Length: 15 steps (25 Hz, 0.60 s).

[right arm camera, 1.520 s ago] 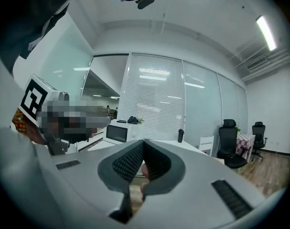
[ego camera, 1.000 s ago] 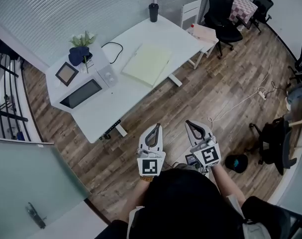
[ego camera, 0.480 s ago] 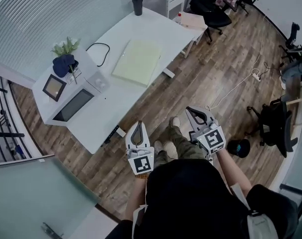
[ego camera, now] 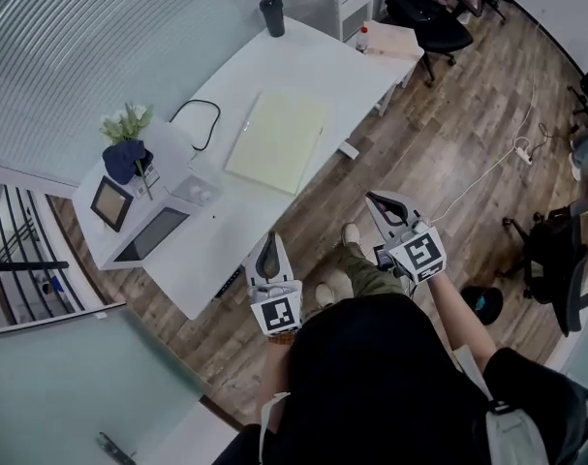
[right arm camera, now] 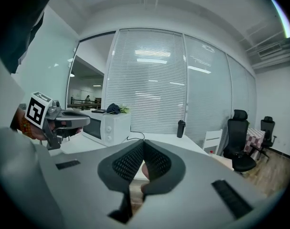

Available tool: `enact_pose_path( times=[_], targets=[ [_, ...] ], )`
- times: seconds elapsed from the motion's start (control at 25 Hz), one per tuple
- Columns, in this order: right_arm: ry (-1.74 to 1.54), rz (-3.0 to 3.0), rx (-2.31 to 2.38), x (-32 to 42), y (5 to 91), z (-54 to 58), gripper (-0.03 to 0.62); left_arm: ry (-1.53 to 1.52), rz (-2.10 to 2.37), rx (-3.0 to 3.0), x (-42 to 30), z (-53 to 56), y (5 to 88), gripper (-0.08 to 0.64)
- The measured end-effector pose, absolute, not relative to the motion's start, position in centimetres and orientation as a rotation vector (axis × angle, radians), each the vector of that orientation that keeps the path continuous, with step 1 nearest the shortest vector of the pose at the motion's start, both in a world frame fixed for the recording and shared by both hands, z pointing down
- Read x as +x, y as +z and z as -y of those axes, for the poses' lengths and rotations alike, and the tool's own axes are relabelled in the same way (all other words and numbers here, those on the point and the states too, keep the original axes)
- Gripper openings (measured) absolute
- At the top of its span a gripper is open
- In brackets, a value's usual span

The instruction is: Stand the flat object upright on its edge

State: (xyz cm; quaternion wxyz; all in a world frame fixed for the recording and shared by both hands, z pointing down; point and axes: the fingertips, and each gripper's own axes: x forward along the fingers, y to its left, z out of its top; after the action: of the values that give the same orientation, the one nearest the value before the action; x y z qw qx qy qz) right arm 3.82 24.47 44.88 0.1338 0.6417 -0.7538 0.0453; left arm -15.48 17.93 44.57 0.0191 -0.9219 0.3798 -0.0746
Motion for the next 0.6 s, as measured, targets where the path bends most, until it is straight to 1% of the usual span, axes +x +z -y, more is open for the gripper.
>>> enact_pose_path(
  times=[0.28, 0.6],
  targets=[
    [0.137, 2.315, 1.775, 10.5, 46.0, -16.2, 0.000, -0.324, -1.343, -2.782, -11.1, -11.3, 44.2, 0.008],
    [0.211, 2.370, 1.672, 16.1, 48.4, -8.5, 0.000, -0.460, -1.509, -2.764, -9.1, -8.4, 46.4, 0.008]
  ],
)
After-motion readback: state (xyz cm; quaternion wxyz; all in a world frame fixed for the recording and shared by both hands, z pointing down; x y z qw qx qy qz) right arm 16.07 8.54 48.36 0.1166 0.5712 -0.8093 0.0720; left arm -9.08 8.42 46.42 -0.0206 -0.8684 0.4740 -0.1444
